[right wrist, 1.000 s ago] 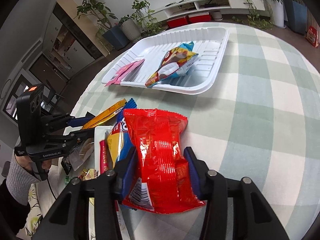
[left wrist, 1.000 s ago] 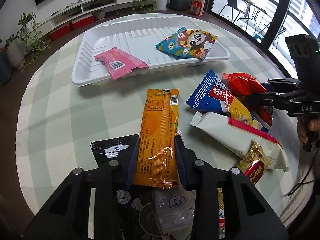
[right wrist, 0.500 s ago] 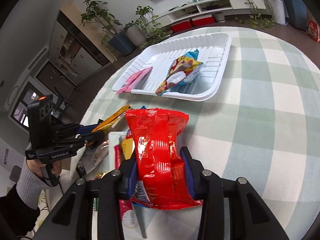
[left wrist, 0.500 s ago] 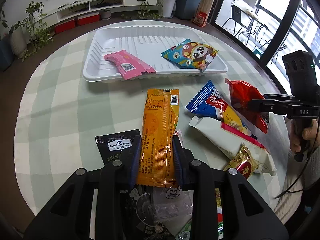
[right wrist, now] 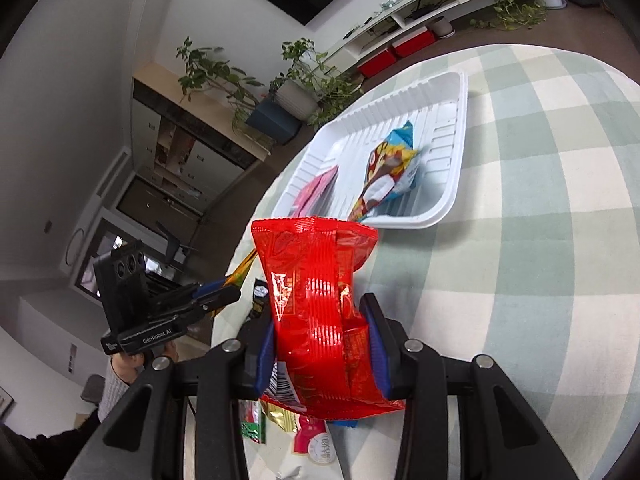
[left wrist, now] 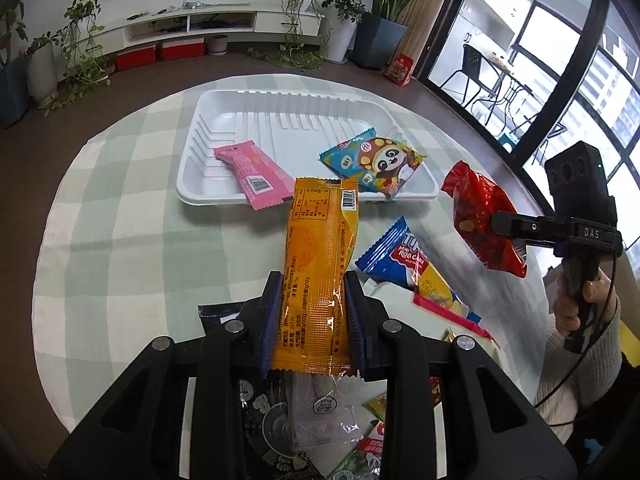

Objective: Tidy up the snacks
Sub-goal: 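Carry the orange bar and red chip bag into the tray and release both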

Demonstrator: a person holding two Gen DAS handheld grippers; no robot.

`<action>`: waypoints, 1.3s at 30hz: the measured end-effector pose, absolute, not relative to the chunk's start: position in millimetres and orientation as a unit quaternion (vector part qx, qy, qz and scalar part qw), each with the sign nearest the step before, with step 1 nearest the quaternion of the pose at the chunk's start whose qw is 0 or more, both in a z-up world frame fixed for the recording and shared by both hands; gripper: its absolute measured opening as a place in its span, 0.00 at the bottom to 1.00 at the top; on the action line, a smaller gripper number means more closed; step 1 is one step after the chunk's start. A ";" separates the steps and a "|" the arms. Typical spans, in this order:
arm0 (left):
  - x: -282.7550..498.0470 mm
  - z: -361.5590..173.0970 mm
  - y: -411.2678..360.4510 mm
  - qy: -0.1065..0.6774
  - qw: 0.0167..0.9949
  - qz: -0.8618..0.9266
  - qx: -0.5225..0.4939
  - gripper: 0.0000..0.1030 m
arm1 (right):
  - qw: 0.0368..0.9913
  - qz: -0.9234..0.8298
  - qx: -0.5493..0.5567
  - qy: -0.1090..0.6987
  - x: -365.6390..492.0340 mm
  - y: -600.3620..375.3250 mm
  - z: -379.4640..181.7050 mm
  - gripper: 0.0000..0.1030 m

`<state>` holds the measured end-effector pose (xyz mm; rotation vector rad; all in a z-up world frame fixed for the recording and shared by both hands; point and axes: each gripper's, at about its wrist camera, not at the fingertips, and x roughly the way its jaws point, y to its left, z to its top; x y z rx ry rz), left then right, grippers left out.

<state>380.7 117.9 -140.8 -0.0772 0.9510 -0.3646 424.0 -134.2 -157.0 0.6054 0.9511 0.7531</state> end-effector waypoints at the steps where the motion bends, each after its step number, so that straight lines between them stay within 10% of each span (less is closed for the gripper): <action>1: 383.8 -138.4 117.8 0.453 0.873 -0.176 -0.041 0.26 | 0.781 0.346 0.283 0.437 425.8 -135.4 -155.9 0.41; 39: 504.1 -134.5 69.1 0.448 0.872 -0.178 -0.087 0.27 | 0.805 0.291 0.307 0.416 553.0 -122.4 -151.3 0.41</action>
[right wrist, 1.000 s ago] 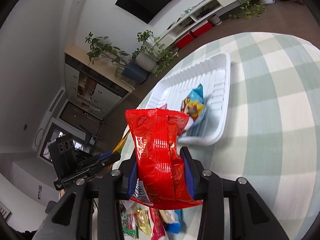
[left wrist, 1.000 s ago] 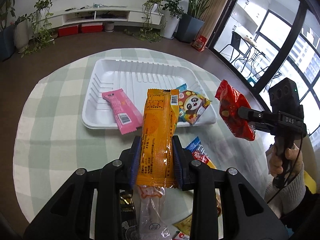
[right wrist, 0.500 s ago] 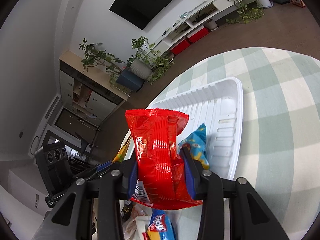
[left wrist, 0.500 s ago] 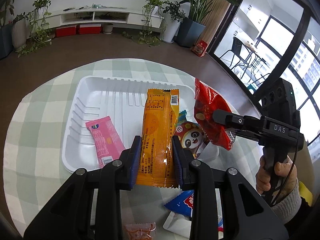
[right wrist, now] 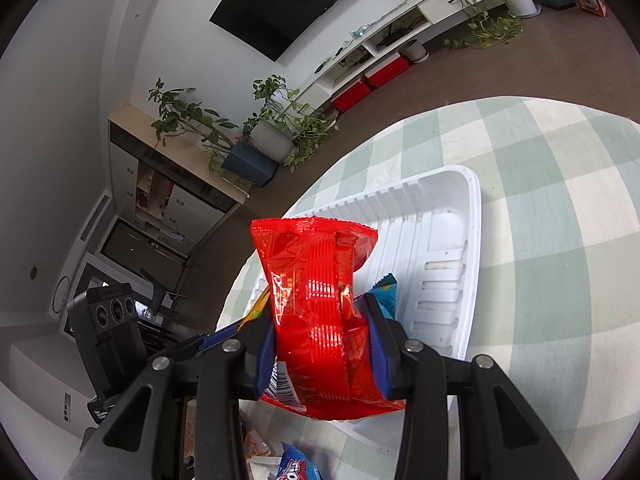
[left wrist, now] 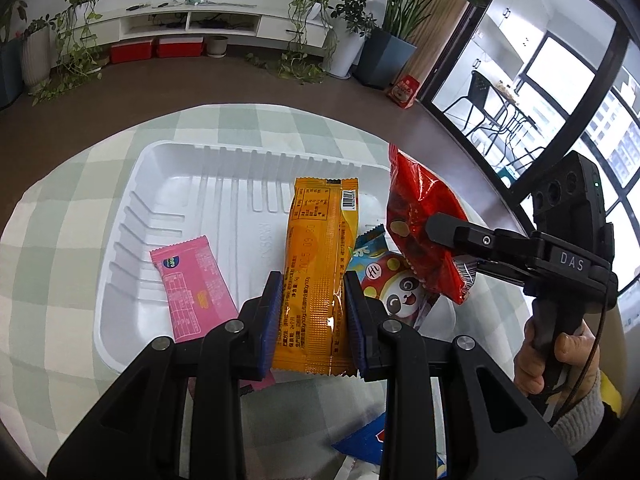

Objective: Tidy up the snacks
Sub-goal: 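Carry the orange bar and red chip bag into the tray and release both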

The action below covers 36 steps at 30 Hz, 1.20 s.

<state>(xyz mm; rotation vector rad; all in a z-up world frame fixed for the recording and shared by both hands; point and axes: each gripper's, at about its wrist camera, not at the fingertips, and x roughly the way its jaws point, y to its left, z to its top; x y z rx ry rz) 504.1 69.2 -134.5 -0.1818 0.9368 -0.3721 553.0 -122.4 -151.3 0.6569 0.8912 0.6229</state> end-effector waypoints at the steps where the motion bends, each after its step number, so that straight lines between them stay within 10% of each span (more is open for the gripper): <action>1: 504.7 -136.0 69.1 0.449 0.871 -0.177 -0.087 0.27 | 0.806 0.290 0.306 0.416 553.6 -122.2 -151.3 0.41; 19: 517.4 -163.2 63.3 0.462 0.872 -0.147 -0.071 0.30 | 0.826 0.268 0.261 0.422 550.8 -113.4 -156.6 0.44; 36: 511.4 -160.9 59.8 0.441 0.889 -0.120 -0.029 0.44 | 0.879 0.234 0.142 0.391 534.1 -95.2 -136.8 0.69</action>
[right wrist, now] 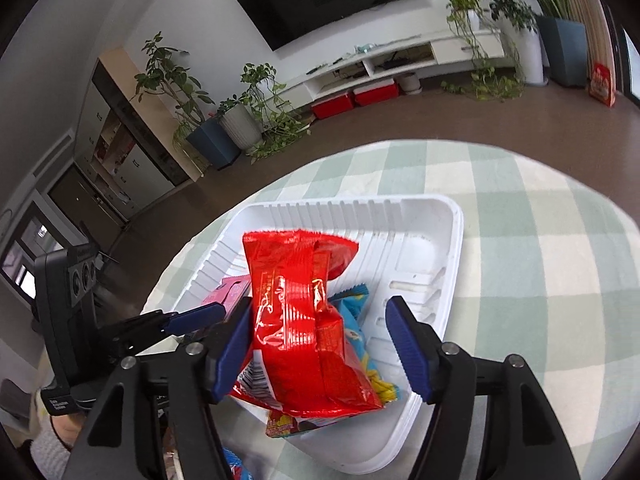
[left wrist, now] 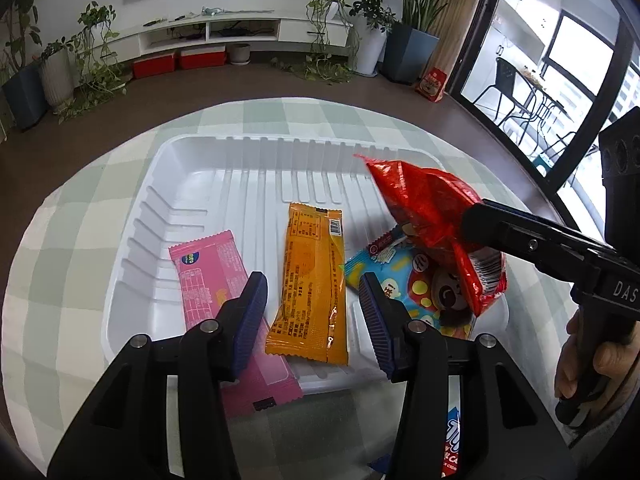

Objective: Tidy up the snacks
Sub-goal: 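Carry the orange bar and red chip bag into the tray and release both, then move the left tool to the black packet while the right grasps the blue Tipo wafer pack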

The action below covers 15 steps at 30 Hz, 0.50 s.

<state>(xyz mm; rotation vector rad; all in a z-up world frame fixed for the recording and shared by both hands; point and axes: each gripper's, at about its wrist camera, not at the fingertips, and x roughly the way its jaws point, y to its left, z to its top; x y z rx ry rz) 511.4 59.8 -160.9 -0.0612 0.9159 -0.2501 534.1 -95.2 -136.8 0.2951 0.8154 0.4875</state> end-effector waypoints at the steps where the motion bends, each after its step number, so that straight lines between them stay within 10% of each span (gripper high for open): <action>1: 509.5 -158.2 59.5 0.436 0.891 -0.120 -0.027 0.44 | 0.884 0.231 0.134 0.383 532.3 -95.1 -132.5 0.69; 15: 423.2 -111.3 73.3 0.390 0.913 -0.119 -0.013 0.45 | 0.915 0.252 0.083 0.303 471.4 -93.7 -67.8 0.77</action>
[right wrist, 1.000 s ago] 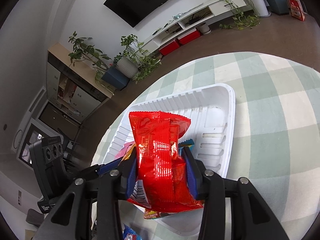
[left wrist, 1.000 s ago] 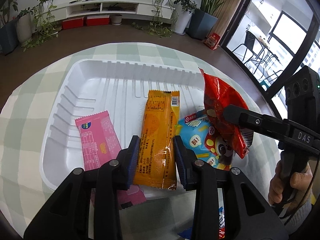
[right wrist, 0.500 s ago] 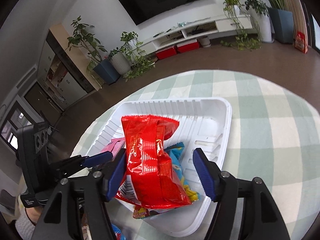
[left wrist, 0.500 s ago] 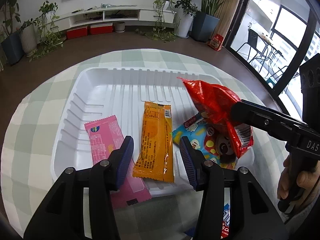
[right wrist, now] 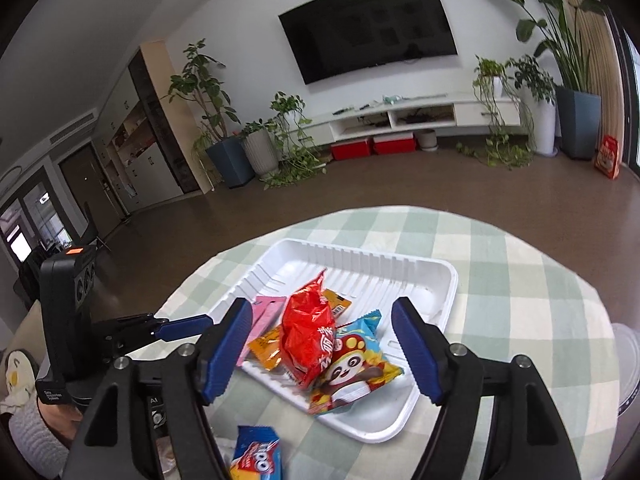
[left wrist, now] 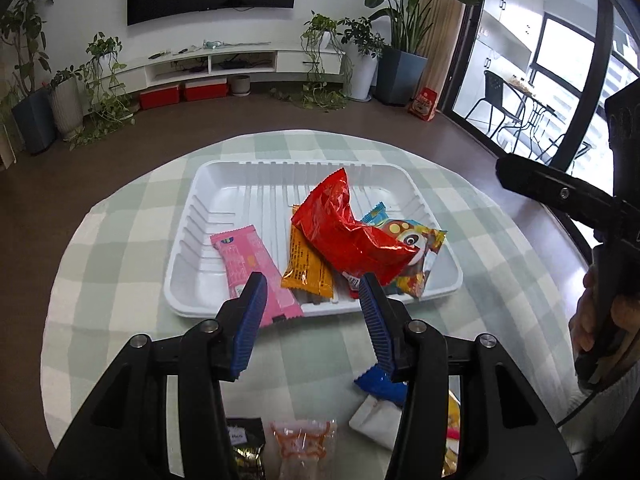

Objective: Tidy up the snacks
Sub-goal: 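Move the left tool to the black packet while the right grasps the blue Tipo wafer pack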

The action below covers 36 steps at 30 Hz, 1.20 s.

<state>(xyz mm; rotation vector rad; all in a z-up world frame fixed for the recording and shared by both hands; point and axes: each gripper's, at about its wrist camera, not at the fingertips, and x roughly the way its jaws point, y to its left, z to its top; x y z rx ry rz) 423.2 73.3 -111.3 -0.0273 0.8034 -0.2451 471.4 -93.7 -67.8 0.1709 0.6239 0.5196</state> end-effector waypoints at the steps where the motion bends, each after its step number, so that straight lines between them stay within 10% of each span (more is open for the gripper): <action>1: 414.5 -109.1 76.1 0.388 0.914 -0.118 -0.014 0.47 | 0.917 0.255 0.082 0.296 462.4 -95.1 -63.1 0.78; 6: 373.6 -103.3 88.8 0.384 0.915 -0.119 -0.019 0.48 | 0.900 0.296 0.154 0.281 415.8 -119.5 -60.5 1.00; 18: 287.0 -110.2 106.4 0.401 0.909 -0.109 -0.024 0.49 | 0.866 0.291 0.094 0.395 359.0 -70.3 -132.3 1.00; 27: 271.7 -120.8 120.0 0.409 0.907 -0.097 -0.034 0.49 | 0.881 0.217 0.041 0.419 370.2 -64.9 -160.3 0.77; 36: 277.6 -128.4 122.0 0.417 0.903 -0.093 -0.037 0.49 | 0.876 0.215 0.003 0.431 383.6 -48.7 -172.0 0.76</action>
